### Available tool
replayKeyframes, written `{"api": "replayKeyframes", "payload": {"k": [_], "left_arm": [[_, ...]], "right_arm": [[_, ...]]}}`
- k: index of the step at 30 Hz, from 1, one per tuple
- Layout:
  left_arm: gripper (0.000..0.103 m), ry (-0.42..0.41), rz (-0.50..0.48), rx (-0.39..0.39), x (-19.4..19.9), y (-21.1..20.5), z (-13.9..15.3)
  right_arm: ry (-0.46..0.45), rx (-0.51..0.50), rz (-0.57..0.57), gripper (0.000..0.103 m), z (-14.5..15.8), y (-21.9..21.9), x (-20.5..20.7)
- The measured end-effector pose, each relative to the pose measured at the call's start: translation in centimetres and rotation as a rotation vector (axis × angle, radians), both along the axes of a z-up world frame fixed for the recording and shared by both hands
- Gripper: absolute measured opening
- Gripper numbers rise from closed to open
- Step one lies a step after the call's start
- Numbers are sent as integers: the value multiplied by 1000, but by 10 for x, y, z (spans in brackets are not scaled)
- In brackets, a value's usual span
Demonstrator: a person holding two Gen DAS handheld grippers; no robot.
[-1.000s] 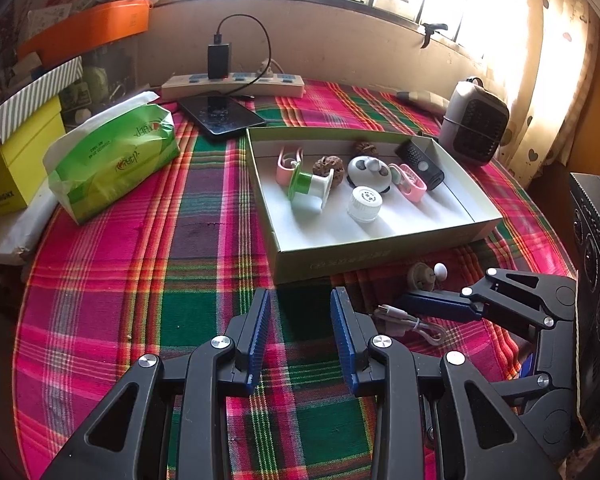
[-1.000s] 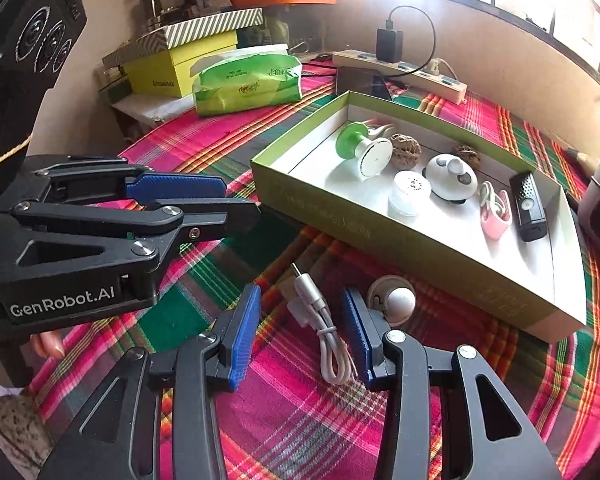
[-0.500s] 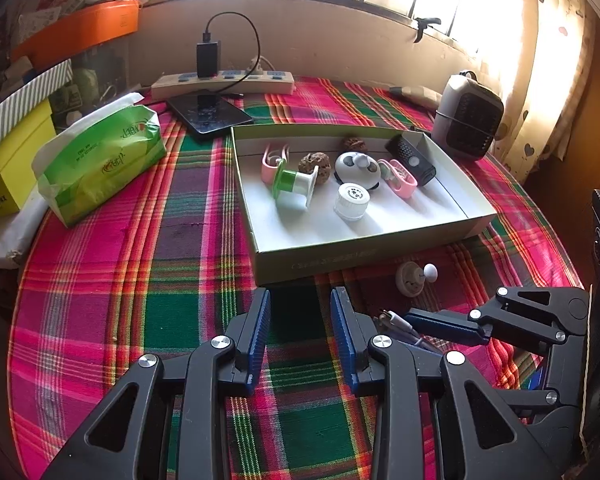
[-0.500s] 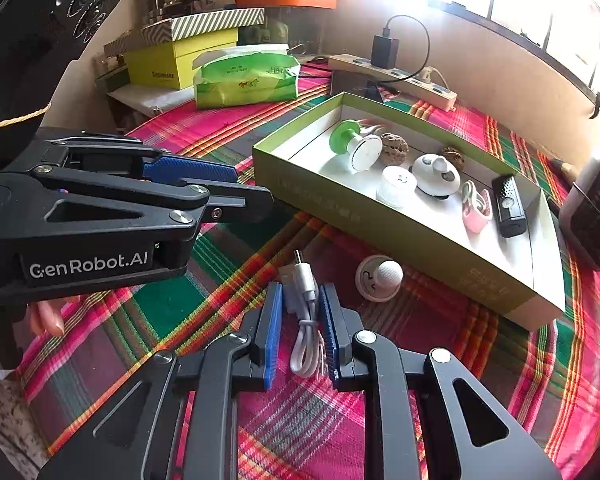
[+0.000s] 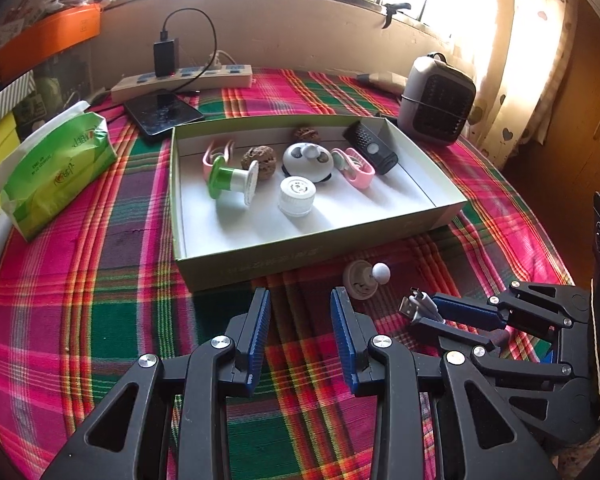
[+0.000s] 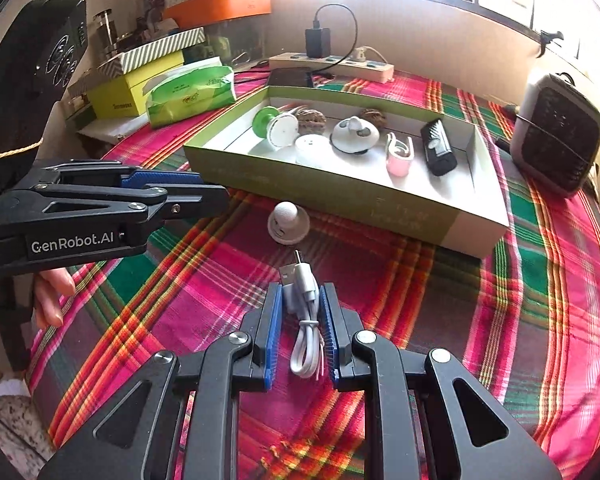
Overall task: Organize objects
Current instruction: 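Close the right gripper on the white USB cable while the left approaches the ball-knob gadget, then close the left gripper on the white ball-knob gadget while the right holds the cable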
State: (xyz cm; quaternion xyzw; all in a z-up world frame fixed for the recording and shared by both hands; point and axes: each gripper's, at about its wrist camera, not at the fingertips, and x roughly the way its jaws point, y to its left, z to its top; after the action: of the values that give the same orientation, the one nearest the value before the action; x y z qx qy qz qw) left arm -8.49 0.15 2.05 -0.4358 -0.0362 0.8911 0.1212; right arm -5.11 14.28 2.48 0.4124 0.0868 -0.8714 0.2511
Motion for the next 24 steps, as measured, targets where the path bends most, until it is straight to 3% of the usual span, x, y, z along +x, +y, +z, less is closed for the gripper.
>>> {"api": "replayKeyframes", "payload": {"k": [7,24], "left_arm": [[36,-18,-41,6,-6,19,-5],[37,-31,-54,-38,-20,39,-11]], "right_arm": [[1,-24,-30,20,2,12,-2],[-22,-52,-51,20,0,26,-8]]}}
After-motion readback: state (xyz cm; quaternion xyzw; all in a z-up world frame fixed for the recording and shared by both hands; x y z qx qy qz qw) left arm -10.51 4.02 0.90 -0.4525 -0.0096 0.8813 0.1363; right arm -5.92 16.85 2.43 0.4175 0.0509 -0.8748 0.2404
